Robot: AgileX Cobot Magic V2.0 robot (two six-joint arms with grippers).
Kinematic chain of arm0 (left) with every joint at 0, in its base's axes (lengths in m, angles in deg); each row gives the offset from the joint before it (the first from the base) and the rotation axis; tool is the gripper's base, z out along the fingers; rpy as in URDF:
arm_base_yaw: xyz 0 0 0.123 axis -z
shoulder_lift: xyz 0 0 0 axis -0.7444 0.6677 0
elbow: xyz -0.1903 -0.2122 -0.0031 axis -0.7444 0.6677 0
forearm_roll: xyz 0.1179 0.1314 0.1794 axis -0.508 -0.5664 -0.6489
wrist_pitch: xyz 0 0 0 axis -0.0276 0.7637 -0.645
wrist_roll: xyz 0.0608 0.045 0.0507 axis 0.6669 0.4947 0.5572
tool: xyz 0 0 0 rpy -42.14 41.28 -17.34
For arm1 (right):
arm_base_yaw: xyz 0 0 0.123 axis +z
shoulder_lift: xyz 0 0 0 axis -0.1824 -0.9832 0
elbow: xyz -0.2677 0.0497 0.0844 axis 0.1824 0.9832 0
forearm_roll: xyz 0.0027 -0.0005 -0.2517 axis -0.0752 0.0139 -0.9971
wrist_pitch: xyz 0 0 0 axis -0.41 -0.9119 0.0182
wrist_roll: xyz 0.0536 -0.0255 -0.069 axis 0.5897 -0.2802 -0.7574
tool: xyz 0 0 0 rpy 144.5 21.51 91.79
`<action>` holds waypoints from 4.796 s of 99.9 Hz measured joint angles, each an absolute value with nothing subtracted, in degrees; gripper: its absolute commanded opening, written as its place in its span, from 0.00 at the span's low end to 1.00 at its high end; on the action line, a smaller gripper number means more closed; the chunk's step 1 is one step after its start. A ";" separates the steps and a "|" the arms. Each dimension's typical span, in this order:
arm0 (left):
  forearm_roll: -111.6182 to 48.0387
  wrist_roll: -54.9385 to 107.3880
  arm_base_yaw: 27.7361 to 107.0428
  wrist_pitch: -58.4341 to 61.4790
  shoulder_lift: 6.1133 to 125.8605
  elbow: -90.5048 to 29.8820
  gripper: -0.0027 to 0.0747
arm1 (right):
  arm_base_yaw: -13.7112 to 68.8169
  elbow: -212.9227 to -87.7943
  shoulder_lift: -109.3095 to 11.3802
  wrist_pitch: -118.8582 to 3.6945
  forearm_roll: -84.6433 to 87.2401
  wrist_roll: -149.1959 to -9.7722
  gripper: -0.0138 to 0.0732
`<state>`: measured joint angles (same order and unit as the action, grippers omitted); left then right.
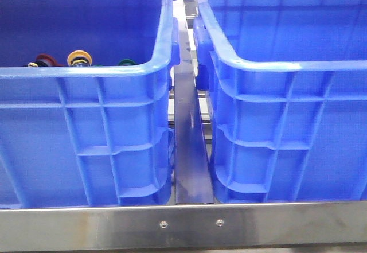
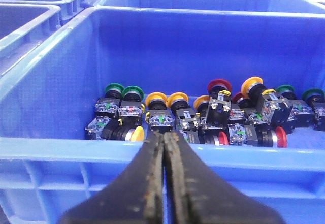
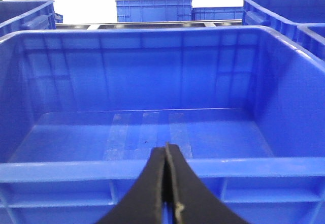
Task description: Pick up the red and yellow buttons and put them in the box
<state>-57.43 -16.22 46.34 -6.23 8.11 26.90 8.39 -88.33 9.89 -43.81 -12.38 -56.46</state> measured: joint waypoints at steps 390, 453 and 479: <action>-50.28 -8.76 65.80 23.45 83.01 -36.72 0.18 | 8.39 -88.33 9.89 -43.81 -12.38 -56.46 0.08; -48.94 -4.34 94.89 22.62 81.51 -36.50 0.18 | 8.39 -88.33 9.89 -43.81 -12.38 -56.46 0.08; -48.82 -3.94 97.86 22.76 81.88 -36.50 0.18 | 8.39 -88.33 9.89 -43.81 -12.38 -56.46 0.08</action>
